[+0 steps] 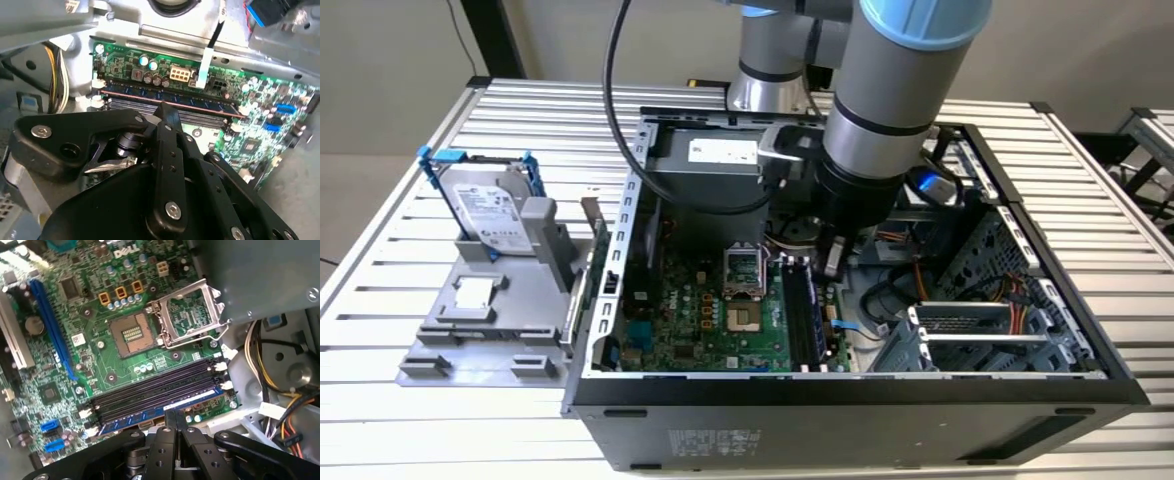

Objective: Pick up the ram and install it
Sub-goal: 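Press down the ram until it locks into place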

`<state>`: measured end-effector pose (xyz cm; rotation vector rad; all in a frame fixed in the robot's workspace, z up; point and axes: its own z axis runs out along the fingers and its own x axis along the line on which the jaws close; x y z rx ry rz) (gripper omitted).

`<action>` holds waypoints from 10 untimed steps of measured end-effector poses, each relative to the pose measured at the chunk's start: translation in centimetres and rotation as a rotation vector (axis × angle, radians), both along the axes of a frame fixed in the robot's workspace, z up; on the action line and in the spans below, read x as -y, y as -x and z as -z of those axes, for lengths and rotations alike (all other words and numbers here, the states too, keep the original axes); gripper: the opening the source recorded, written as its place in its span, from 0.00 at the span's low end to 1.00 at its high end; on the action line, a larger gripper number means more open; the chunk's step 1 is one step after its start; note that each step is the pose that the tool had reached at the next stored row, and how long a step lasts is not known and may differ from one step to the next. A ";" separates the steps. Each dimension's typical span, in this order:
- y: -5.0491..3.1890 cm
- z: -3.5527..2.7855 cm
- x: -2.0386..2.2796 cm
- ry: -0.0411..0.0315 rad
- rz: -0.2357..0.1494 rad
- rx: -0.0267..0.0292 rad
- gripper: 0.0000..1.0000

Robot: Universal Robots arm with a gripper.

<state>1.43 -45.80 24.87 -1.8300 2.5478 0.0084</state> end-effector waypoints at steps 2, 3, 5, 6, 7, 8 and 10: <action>0.00 0.05 0.00 -0.0001 -0.036 0.0005 0.00; 0.00 0.06 0.00 0.0000 -0.055 0.0007 0.00; 0.00 0.11 0.00 0.0000 -0.093 0.0010 0.00; 0.00 0.14 0.00 -0.0002 -0.109 0.0012 0.00; 0.00 0.18 0.00 -0.0003 -0.128 0.0013 0.00; 0.00 0.23 -0.01 -0.0003 -0.146 0.0015 0.00; 0.00 0.32 0.00 0.0000 -0.183 0.0018 0.00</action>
